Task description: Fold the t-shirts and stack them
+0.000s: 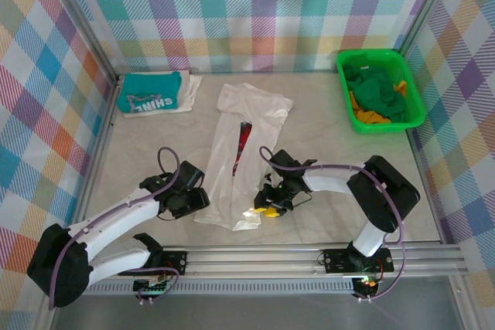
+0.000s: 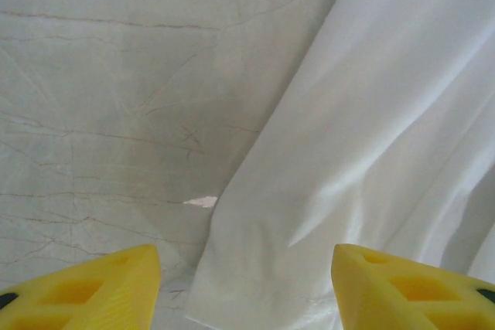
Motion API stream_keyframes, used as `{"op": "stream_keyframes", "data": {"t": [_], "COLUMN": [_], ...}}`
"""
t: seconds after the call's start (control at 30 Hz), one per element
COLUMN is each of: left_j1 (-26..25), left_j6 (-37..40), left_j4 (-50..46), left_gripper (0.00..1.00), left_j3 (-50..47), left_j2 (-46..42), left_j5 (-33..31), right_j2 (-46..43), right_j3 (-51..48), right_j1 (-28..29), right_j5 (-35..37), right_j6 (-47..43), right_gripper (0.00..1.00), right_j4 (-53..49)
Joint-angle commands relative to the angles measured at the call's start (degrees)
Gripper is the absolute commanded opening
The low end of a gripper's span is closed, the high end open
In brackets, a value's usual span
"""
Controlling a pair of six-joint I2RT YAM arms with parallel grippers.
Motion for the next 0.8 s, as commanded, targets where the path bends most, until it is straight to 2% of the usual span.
{"op": "stream_keyframes", "data": {"t": [0.0,0.17,0.43,0.77], "left_j1": [-0.5,-0.5,-0.9,-2.1], "left_j6": [-1.1,0.5,0.1,-0.4], "left_j4": [4.3,10.1,19.2,22.2], "left_gripper": [0.62,0.61,0.48,0.45], "left_j3": [-3.5,-4.5,-6.4,-5.4], "left_j2": [1.3,4.4,3.3,2.4], "left_j5": [2.1,4.4,9.2,10.4], "right_j2": [4.0,4.0,4.4,5.3], "right_j3": [0.7,0.8,0.5,0.4], "right_j1": [1.7,1.7,1.7,1.9], "right_j5": [-2.5,-2.5,-2.6,-3.1], "right_j6": [-1.7,-2.1,-1.8,-1.8], "right_gripper": [0.41,0.41,0.41,0.41], "right_j4": [6.2,5.8,6.4,6.7]}}
